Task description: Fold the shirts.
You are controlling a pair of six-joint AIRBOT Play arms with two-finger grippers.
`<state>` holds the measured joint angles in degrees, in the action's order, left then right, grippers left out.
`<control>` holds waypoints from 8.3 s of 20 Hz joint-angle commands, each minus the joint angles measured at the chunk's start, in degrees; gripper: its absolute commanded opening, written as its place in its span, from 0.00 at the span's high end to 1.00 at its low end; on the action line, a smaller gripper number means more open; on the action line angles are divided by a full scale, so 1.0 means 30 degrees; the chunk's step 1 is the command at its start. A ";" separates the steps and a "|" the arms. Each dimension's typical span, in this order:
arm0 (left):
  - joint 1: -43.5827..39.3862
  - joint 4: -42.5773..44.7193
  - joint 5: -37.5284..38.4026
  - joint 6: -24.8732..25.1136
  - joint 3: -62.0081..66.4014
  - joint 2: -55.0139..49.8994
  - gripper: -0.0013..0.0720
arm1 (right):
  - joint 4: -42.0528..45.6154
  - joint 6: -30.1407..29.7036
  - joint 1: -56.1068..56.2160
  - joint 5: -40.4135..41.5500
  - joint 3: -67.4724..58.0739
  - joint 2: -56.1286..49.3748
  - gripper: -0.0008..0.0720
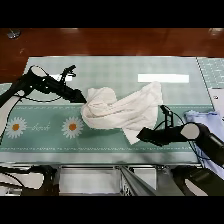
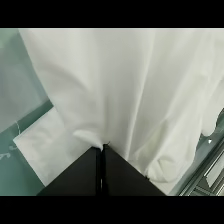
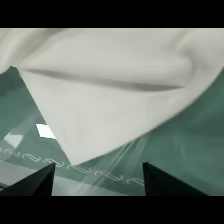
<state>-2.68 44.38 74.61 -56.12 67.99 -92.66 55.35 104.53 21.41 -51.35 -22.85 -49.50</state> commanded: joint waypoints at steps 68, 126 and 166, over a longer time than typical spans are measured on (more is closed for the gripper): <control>0.2805 0.5217 -0.1851 -0.7519 0.5056 0.2106 0.02 | -0.2149 -0.5982 -1.2320 -0.3541 -2.1485 -1.3631 0.13; 0.8393 -0.6987 -0.2492 -0.2718 0.0969 1.2531 0.93 | 0.0029 -0.6572 -1.0761 -0.4197 -2.3125 -0.4794 0.97; -0.1144 1.3865 -1.1715 -1.5475 0.2164 0.3264 0.93 | -0.1705 -0.7788 -1.0754 0.2543 -1.6393 -1.1548 0.97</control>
<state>-6.15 87.09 46.83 -94.74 74.46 -76.05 55.05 81.95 -10.90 -47.33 -66.13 -72.03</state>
